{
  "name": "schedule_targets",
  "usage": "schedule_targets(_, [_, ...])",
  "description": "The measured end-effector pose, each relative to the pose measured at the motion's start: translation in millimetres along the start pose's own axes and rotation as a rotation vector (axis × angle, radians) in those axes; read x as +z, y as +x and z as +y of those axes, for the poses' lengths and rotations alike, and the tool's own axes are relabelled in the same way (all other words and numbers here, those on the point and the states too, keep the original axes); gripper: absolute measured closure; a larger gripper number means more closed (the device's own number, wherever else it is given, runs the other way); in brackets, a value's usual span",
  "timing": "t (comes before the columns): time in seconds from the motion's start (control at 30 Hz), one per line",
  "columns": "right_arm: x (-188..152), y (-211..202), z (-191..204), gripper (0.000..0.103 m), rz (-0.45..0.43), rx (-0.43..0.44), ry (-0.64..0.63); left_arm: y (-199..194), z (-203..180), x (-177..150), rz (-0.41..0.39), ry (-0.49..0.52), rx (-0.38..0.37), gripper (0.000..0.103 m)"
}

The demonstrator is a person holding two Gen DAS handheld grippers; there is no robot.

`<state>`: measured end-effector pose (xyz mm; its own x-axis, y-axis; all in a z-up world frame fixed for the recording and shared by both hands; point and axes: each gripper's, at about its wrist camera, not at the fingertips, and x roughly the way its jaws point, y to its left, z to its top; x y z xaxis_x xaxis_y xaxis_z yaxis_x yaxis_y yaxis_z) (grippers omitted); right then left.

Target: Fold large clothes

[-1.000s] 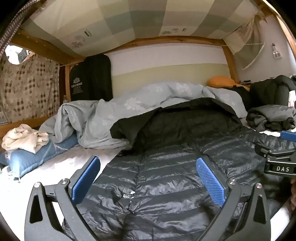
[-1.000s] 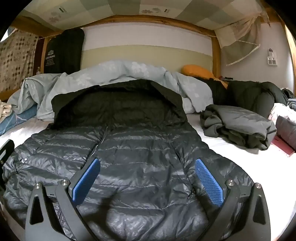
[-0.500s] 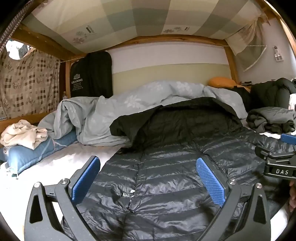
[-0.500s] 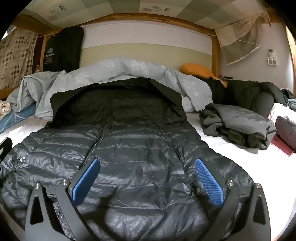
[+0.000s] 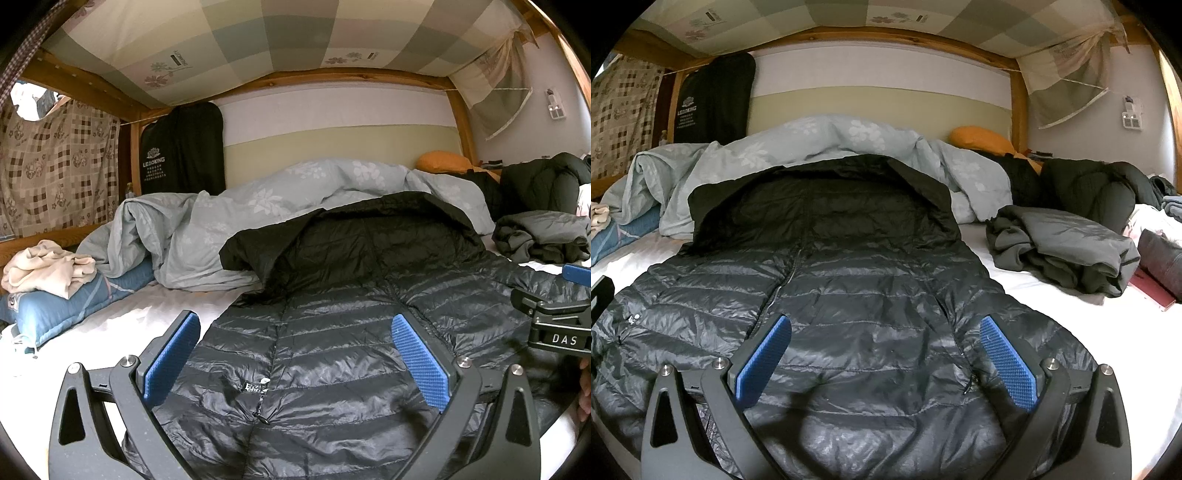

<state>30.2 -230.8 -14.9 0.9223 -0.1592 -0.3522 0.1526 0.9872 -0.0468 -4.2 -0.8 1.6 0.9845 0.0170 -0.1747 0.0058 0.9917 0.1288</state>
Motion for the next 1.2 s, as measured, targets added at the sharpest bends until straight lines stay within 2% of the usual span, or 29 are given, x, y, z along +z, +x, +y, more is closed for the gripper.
schedule_targets(1.2, [-0.2, -6.4, 11.1, 0.001, -0.032, -0.016, -0.070, 0.2, 0.1, -0.7, 0.001, 0.006, 0.007, 0.000])
